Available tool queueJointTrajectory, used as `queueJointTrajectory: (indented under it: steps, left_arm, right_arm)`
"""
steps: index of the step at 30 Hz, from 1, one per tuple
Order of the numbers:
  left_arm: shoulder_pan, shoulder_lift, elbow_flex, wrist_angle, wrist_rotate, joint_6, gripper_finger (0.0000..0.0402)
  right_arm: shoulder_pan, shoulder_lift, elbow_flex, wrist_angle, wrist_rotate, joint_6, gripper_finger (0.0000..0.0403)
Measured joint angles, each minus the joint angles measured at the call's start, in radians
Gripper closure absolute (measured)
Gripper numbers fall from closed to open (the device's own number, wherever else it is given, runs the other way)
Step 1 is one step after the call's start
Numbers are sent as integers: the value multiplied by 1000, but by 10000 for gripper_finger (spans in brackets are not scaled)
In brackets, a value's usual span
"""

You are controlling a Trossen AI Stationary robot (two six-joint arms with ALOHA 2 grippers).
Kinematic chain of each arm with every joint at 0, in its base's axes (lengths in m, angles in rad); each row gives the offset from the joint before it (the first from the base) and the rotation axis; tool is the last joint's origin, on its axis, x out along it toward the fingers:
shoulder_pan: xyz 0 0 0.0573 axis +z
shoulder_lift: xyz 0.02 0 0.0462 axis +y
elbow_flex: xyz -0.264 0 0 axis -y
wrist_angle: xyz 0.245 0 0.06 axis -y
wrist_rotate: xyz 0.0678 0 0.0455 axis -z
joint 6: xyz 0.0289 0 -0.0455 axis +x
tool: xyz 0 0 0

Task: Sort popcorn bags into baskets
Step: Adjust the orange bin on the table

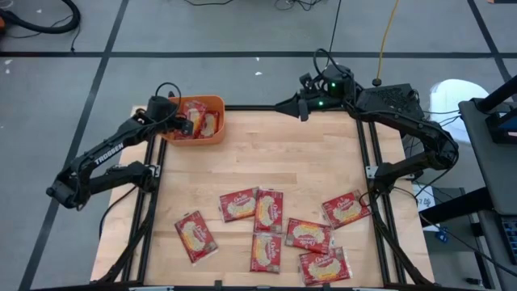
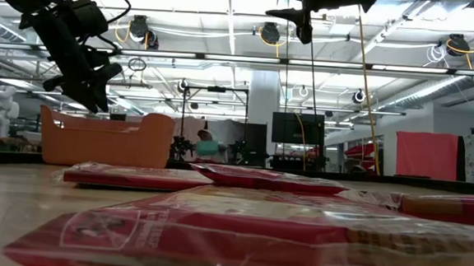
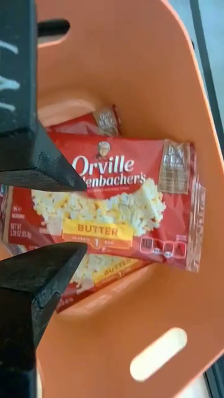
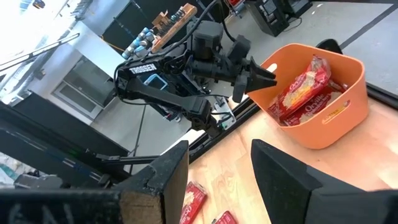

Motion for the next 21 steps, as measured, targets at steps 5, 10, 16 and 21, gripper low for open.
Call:
queueJointTrajectory:
  steps: [5, 10, 16, 21]
  left_arm:
    - [-49, 0, 0, 9, -5, -49, 256]
    - [-86, 0, 0, 29, -4, -137, 257]
    - [-96, 0, 0, 113, 3, -164, 257]
    - [-96, 29, 0, 326, 83, -125, 257]
  right_arm:
    - [4, 0, 0, 0, 0, -3, 236]
    - [4, 0, 0, 0, 28, -3, 236]
    - [6, 0, 0, 1, 109, -7, 236]
    - [12, 0, 0, 1, 162, -11, 236]
